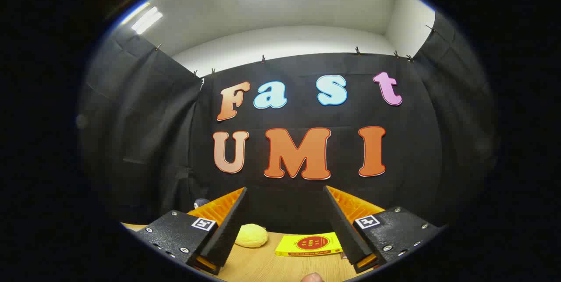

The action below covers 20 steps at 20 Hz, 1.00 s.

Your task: Open the storage box then place both shoes into the box .Put the left shoe in first, then the right shoe, with the right side of both shoes facing outward in a uniform manner.

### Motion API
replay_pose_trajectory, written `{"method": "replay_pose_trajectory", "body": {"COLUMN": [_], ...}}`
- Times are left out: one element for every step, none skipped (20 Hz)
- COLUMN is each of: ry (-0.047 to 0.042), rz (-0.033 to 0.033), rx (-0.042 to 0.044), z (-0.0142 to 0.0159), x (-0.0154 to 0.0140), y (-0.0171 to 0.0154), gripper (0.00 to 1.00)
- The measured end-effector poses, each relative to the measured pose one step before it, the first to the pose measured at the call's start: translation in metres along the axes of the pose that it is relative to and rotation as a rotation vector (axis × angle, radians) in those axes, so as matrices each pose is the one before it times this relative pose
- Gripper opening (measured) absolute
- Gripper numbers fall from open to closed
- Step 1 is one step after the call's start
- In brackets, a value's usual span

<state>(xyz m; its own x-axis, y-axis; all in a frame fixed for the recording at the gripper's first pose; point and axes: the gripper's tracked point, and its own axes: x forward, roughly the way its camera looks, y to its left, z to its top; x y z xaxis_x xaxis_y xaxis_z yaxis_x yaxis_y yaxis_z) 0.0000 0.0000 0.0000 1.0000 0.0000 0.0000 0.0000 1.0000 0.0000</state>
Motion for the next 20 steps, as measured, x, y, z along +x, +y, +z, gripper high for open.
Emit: {"method": "replay_pose_trajectory", "body": {"ry": [-0.00049, -0.00020, 0.00294, 0.00378, 0.00255, 0.00116, 0.00034, 0.00066, -0.00113, 0.00027, -0.00028, -0.00115, -0.00046, 0.00052, 0.00375, 0.00991, 0.01239, 0.00934, 0.01242, 0.01503], "rz": [-0.00229, -0.00356, -0.00181, 0.00248, 0.00024, 0.00018, 0.00033, 0.00295, 0.00340, 0.00367, 0.00475, 0.00509, 0.00732, 0.00868, 0.00855, 0.00123, 0.00590, 0.00976, 0.01205, 0.01432], "rx": [0.00149, 0.00129, 0.00263, 0.00276, 0.00290, 0.00039, 0.00015, 0.00047, 0.00322, 0.00237, 0.00301, 0.00140, 0.00015, 0.00115, 0.00029, 0.00241, 0.00840, 0.01405, 0.02132, 0.02652], "z": [0.00008, -0.00035, -0.00039, -0.00118, -0.00057, 0.00005, -0.00007, -0.00032, -0.00007, 0.00071, 0.00127, 0.00100, 0.00090, 0.00022, 0.00003, -0.00224, -0.00229, -0.00251, -0.00237, -0.00408], "x": [-0.00050, 0.00015, -0.00017, -0.00036, -0.00034, 0.00007, 0.00044, -0.00027, 0.00036, 0.00086, 0.00028, -0.00010, 0.00084, 0.00029, 0.00042, -0.00046, 0.00016, -0.00042, -0.00067, -0.00041], "y": [-0.00111, -0.00155, -0.00090, 0.00088, -0.00027, -0.00036, 0.00032, 0.00091, 0.00207, 0.00210, 0.00189, 0.00242, 0.00265, 0.00328, 0.00332, 0.00040, 0.00198, 0.00401, 0.00384, 0.00392], "gripper": [0.99, 0.99, 0.99, 0.99, 0.99, 0.99, 0.99, 0.99, 0.99, 0.99, 0.99, 0.99, 0.99, 0.99, 0.99, 0.99, 0.99, 0.99, 0.99, 0.99]}}
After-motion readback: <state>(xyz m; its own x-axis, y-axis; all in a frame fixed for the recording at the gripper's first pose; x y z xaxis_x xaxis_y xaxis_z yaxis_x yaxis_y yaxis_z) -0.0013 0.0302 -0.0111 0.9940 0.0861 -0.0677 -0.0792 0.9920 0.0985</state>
